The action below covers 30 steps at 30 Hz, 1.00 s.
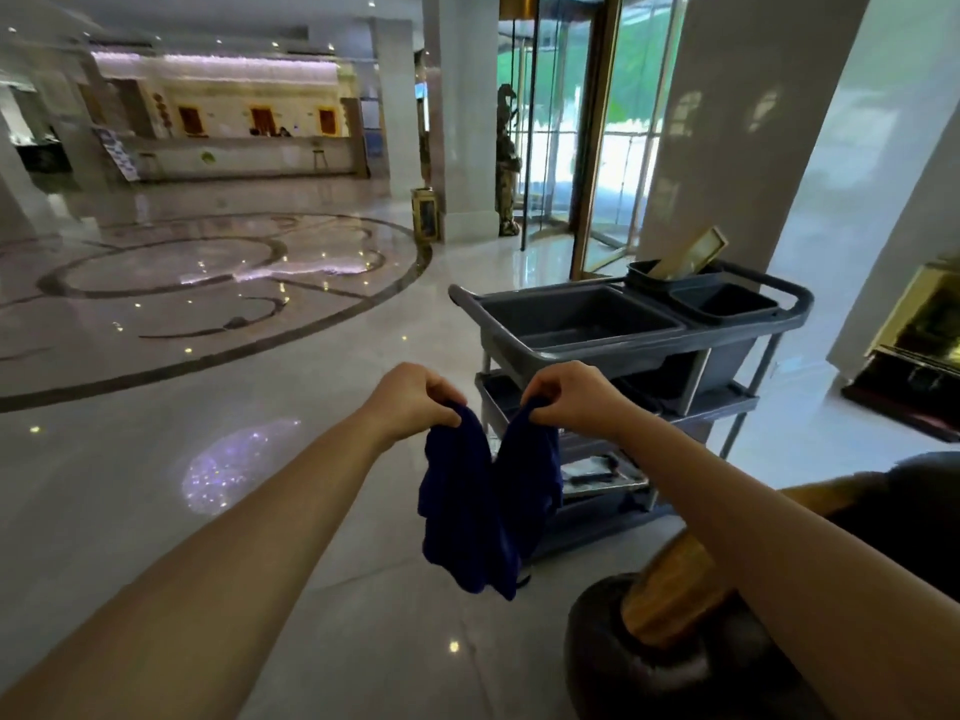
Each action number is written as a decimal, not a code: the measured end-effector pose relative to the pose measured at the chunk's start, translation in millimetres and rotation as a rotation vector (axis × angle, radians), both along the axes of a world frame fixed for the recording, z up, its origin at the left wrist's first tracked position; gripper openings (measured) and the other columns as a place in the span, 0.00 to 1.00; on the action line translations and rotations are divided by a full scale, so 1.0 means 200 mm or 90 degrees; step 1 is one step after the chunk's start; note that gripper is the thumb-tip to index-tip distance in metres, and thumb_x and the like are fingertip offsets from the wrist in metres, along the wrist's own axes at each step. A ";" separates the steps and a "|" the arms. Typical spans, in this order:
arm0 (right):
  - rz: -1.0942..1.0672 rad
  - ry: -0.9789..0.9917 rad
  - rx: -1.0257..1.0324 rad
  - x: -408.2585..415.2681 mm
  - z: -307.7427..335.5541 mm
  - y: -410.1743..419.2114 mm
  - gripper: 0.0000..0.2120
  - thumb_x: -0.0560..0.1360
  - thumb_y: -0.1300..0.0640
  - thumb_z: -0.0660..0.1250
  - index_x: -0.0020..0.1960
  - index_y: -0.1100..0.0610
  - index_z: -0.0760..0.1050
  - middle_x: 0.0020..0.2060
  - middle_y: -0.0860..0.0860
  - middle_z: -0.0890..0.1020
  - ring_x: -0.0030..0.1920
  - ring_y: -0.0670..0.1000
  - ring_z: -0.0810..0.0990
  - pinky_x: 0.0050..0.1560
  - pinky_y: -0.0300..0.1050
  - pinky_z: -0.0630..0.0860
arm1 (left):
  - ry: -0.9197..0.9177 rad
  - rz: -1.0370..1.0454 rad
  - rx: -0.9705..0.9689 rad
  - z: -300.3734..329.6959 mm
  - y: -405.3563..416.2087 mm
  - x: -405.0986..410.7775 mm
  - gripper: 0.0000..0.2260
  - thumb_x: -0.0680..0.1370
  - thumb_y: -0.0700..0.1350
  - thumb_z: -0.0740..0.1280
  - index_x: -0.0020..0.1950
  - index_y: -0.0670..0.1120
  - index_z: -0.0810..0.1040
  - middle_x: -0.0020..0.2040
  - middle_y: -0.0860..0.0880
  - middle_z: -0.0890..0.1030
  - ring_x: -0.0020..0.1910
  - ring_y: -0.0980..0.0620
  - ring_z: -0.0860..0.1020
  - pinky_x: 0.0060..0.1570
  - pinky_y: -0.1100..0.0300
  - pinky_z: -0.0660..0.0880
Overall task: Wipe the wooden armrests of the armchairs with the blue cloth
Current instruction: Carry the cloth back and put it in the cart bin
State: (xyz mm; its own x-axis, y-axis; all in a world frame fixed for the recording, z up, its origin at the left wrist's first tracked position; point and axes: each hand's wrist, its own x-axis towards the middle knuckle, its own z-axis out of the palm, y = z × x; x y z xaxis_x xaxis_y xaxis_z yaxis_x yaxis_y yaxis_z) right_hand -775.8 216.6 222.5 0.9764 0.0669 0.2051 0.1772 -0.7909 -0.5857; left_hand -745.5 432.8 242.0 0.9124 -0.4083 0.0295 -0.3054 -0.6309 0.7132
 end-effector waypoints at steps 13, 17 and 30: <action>-0.196 -0.012 0.055 1.09 0.14 -0.19 0.06 0.66 0.61 0.71 0.39 0.51 0.80 0.35 0.47 0.81 0.38 0.43 0.79 0.37 0.30 0.71 | -0.076 -0.199 0.067 0.28 -0.30 1.49 0.10 0.70 0.37 0.70 0.50 0.45 0.82 0.43 0.51 0.79 0.43 0.57 0.76 0.42 0.65 0.71; -0.205 -0.032 0.040 1.33 0.24 -0.32 0.07 0.67 0.62 0.71 0.39 0.50 0.79 0.34 0.43 0.79 0.37 0.39 0.77 0.36 0.30 0.70 | -0.111 -0.240 0.050 0.40 -0.46 1.76 0.10 0.70 0.37 0.70 0.51 0.44 0.82 0.45 0.49 0.80 0.45 0.54 0.77 0.46 0.60 0.73; -0.309 -0.066 -0.026 2.26 0.39 -1.00 0.05 0.67 0.61 0.70 0.44 0.56 0.81 0.37 0.46 0.79 0.39 0.44 0.77 0.44 0.35 0.70 | -0.127 -0.334 0.010 0.45 -1.27 2.84 0.10 0.68 0.36 0.72 0.49 0.43 0.83 0.44 0.48 0.81 0.44 0.53 0.79 0.46 0.61 0.74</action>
